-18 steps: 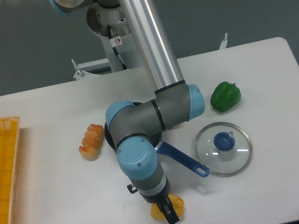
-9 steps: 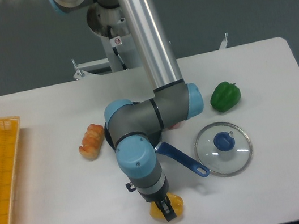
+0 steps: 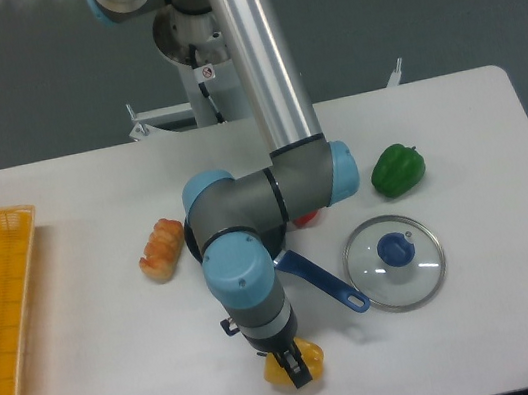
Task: Pick up the yellow pepper
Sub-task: 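Lift the yellow pepper up off the table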
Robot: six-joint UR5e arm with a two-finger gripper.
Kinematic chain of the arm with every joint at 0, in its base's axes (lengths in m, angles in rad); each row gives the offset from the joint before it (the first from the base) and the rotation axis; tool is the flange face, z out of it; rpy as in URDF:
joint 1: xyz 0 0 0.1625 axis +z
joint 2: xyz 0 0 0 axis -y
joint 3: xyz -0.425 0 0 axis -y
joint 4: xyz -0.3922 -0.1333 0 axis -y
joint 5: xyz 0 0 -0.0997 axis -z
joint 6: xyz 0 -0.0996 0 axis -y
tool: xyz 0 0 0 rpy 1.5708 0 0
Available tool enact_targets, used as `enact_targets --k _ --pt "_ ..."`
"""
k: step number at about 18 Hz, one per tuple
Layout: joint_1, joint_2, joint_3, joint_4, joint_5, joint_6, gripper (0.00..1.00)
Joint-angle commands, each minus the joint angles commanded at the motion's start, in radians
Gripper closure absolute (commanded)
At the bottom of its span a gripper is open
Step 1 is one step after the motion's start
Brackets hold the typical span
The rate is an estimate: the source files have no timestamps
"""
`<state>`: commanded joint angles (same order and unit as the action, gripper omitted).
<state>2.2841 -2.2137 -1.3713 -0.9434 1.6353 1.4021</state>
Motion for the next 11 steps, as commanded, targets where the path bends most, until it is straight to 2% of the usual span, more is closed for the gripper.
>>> enact_targets --k 3,7,11 --pt "0.003 0.051 -0.029 -0.035 0.001 -0.021 0.45" --pt "0.035 0.115 -0.04 -0.201 0.008 -0.048 0.45" --pt "0.038 0.166 -0.041 -0.29 0.0 -0.067 0.45"
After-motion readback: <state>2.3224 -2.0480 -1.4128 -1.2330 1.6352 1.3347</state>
